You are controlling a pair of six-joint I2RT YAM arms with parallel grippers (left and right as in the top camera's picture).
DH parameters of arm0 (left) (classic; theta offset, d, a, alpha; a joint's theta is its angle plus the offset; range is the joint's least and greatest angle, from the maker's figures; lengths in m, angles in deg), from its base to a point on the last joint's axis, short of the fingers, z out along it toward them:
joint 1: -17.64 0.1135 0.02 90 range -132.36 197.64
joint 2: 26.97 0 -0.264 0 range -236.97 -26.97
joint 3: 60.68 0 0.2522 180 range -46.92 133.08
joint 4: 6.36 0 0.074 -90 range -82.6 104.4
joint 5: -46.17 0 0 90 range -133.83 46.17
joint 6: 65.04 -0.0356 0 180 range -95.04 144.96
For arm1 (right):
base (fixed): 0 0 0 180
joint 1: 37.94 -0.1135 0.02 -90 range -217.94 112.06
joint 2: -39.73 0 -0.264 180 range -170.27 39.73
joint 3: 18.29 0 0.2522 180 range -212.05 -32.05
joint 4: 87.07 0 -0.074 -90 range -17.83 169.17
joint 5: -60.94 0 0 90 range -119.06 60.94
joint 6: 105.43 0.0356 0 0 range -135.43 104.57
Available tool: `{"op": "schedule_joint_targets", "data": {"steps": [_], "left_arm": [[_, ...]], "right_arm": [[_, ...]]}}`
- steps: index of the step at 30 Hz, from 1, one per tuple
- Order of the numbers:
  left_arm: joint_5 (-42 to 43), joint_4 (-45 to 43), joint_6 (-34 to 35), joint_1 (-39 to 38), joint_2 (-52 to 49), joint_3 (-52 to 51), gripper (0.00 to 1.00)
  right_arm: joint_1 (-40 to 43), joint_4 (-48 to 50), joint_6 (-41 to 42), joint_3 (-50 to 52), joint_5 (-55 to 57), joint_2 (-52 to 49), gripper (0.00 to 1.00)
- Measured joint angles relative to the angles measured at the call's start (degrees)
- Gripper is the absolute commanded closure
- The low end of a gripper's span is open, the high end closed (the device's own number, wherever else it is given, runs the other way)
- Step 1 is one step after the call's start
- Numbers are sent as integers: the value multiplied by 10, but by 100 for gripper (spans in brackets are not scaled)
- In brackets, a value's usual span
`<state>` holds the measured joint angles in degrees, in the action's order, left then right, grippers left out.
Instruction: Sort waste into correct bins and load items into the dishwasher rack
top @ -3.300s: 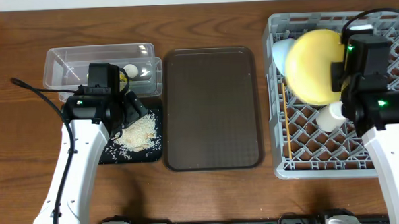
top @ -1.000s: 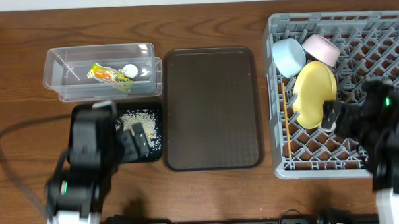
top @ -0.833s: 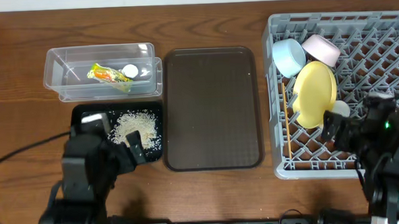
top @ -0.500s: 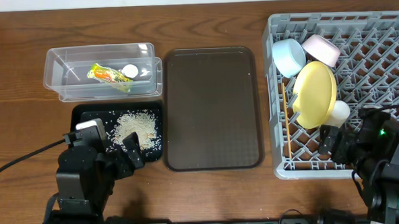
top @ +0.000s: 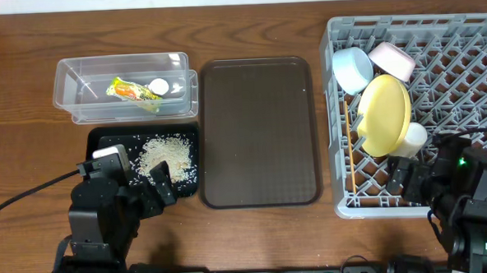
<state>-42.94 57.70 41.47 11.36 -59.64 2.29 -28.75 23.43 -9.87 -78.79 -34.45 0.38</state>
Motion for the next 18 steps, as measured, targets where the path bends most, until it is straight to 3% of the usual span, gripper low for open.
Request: {"op": "schedule_joint_targets", "data": {"steps": [4,11,18], "left_arm": [[0,0,0,0,0,0,0],[0,0,0,0,0,0,0],[0,0,0,0,0,0,0]], "right_arm": [[-45,30,-7,0,19,0,1],[-53,136,-13,2,26,11,1],[-53,252,-19,61,26,90,1]]}}
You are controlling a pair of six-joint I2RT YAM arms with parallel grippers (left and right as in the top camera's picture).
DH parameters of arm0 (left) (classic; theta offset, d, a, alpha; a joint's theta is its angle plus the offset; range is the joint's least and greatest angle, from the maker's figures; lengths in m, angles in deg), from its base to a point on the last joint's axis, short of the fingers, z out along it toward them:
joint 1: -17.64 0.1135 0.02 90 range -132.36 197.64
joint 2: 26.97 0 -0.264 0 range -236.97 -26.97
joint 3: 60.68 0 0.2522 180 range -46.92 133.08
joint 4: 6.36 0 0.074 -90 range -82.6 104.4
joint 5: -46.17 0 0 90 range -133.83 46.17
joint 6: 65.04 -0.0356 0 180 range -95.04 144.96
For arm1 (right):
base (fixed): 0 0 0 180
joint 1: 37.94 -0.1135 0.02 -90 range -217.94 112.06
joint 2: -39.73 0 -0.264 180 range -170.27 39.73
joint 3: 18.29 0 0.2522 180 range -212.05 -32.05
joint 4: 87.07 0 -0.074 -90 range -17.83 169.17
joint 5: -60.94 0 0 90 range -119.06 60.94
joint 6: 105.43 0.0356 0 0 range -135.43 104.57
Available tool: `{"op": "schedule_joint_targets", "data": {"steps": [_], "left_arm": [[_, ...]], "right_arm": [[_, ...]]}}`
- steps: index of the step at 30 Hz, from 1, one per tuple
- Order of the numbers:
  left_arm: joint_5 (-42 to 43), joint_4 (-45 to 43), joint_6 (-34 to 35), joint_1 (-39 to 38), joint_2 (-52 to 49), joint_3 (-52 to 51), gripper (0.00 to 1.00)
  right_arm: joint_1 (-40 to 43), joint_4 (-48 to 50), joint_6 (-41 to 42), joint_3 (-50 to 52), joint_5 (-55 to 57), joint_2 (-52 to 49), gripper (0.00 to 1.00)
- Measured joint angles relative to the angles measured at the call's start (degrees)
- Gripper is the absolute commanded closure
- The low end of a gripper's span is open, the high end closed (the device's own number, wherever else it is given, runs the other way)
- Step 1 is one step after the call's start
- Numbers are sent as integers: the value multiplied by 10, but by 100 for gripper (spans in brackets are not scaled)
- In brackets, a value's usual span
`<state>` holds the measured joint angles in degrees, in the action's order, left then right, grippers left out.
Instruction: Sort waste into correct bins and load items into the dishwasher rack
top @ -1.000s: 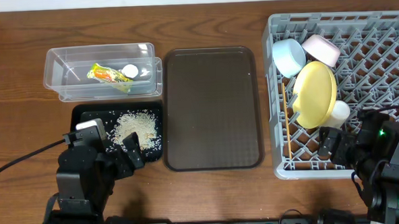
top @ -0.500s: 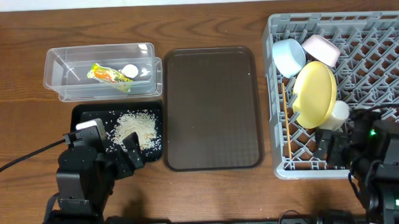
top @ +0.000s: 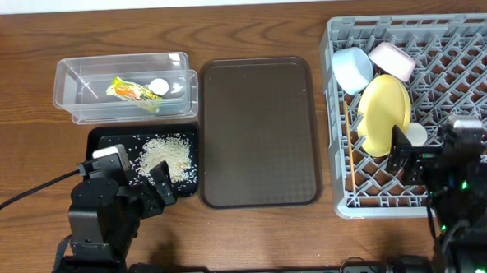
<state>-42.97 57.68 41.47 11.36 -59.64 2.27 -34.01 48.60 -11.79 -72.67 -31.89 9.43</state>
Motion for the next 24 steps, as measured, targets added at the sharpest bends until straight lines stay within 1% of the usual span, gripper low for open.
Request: {"op": "schedule_joint_targets", "data": {"steps": [5,8,15,21,22,24], "left_arm": [[0,0,0,0,0,0,0],[0,0,0,0,0,0,0],[0,0,0,0,0,0,0],[0,0,0,0,0,0,0],[0,0,0,0,0,0,0],[0,0,0,0,0,0,0]], "right_arm": [[0,122,-5,126,-10,93,1],[-5,178,-5,194,-17,156,1],[-30,251,-9,312,-26,278,1],[-30,340,-20,376,-34,296,1],[-30,346,-27,385,-37,296,1],[-30,319,-35,392,-41,297,1]]}}
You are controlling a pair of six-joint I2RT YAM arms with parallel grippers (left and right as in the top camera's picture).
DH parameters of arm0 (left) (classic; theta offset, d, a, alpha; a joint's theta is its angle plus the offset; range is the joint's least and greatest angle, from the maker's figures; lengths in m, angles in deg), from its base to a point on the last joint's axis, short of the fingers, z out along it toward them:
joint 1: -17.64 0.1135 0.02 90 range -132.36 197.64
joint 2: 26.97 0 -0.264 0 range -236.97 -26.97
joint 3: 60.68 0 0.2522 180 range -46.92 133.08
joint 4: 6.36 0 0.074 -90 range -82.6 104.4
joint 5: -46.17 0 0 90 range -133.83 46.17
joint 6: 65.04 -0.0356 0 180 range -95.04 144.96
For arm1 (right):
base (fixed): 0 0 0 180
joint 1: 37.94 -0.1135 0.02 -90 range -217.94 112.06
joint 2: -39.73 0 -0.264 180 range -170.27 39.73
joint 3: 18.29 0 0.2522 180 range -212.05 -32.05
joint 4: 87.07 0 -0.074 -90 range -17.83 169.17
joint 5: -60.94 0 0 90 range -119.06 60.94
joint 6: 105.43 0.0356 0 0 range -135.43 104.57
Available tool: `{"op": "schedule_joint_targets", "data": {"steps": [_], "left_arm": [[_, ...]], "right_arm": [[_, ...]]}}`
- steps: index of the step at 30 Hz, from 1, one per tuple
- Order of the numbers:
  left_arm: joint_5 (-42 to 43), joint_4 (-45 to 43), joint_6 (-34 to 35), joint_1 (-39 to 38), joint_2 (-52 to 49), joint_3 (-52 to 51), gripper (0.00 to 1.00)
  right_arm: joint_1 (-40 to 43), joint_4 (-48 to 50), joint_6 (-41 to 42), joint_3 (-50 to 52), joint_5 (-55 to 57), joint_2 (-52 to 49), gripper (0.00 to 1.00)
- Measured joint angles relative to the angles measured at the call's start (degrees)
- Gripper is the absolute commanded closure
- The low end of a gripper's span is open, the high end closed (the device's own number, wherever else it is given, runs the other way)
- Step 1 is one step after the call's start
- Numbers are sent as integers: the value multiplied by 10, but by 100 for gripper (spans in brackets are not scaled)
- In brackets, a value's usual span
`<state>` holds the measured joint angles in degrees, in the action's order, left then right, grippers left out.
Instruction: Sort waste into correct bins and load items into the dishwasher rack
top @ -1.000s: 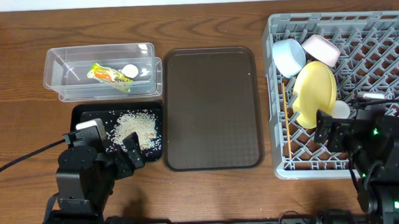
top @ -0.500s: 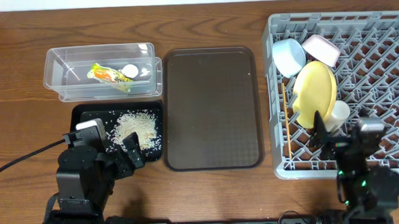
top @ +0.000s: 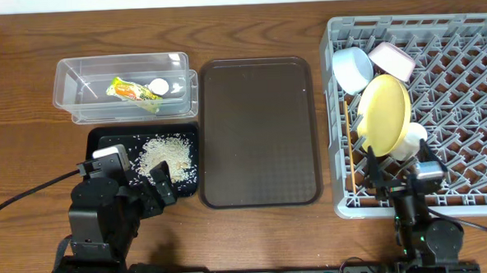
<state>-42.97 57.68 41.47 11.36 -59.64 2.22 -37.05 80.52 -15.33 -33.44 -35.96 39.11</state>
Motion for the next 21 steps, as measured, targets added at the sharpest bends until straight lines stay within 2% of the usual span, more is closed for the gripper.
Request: {"op": "schedule_joint_targets", "data": {"steps": [4,21], "left_arm": [[0,0,0,0,0,0,0],[0,0,0,0,0,0,0]], "right_arm": [[0,-48,-9,10,-3,-2,1],[0,-47,-14,10,-7,-1,1]]}}
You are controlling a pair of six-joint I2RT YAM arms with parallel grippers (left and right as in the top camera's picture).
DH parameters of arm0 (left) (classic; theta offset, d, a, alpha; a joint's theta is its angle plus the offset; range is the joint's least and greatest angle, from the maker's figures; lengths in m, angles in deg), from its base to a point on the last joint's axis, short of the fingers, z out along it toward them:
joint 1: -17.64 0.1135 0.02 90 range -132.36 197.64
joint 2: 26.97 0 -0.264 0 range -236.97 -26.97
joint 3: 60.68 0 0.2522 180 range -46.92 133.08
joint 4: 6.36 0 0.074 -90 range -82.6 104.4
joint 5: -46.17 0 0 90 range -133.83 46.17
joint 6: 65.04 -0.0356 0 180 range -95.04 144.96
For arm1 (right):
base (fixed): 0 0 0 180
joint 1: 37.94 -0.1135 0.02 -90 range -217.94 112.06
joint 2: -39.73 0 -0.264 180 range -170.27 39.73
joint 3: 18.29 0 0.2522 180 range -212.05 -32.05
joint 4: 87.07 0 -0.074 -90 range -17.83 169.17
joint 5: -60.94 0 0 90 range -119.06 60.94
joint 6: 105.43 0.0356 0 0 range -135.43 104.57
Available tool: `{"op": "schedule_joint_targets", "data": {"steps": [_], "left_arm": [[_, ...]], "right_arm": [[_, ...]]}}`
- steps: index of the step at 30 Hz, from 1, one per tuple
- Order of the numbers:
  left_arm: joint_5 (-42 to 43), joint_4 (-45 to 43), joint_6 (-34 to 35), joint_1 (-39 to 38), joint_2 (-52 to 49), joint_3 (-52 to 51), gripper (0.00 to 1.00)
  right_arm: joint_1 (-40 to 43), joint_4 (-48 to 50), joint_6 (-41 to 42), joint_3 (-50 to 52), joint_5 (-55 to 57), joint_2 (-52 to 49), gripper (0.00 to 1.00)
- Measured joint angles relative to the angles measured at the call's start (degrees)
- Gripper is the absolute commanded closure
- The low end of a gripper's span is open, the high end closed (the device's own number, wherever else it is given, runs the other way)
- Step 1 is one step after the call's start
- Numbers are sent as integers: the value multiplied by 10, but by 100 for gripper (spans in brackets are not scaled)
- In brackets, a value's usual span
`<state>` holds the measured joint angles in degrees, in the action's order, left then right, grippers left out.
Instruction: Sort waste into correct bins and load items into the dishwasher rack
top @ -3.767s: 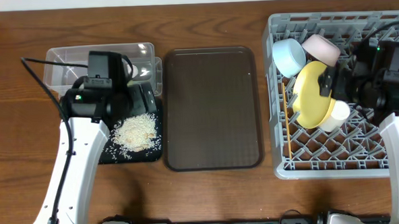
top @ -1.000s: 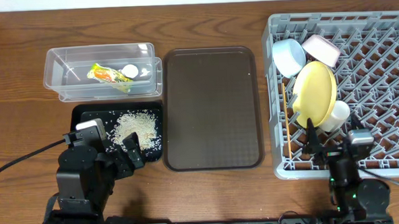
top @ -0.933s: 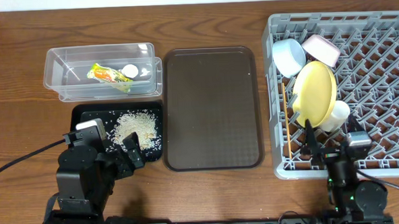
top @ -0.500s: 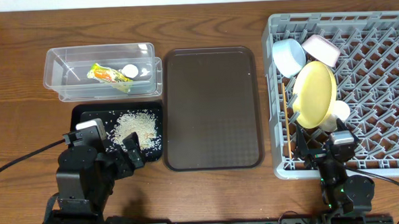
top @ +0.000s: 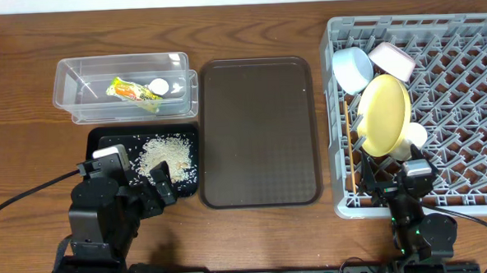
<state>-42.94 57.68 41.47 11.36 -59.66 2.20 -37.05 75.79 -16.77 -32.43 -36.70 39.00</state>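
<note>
The grey dishwasher rack at the right holds a blue bowl, a pink bowl, a yellow plate, a white cup and a wooden chopstick. My right gripper hangs over the rack's near left corner, just below the cup and apart from it; its fingers are too foreshortened to read. A clear bin holds a wrapper and a small white piece. A black bin holds pale crumbs. My left gripper rests over its near right corner, holding nothing.
A brown tray lies bare between the bins and the rack. The table's wooden top shows at the left and along the back. Both arm bases stand at the near edge.
My right arm has drawn back a little toward the near edge, its wrist now lower over the rack's near left corner. The cup, plate, bowls and left arm are where they were.
My right arm reached in from the far right, its gripper just below the white cup by the yellow plate. Then it stood more upright beside the cup, then further left at the rack's near left corner, where it has now settled. The left arm stayed still.
</note>
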Motion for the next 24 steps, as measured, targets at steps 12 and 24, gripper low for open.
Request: {"op": "schedule_joint_targets", "data": {"steps": [12,24], "left_arm": [[0,0,0,0,0,0,0],[-2,-16,-1,4,12,-16,0]], "right_arm": [[0,0,-2,0,-1,0,1],[0,0,-2,0,-1,0,1]]}}
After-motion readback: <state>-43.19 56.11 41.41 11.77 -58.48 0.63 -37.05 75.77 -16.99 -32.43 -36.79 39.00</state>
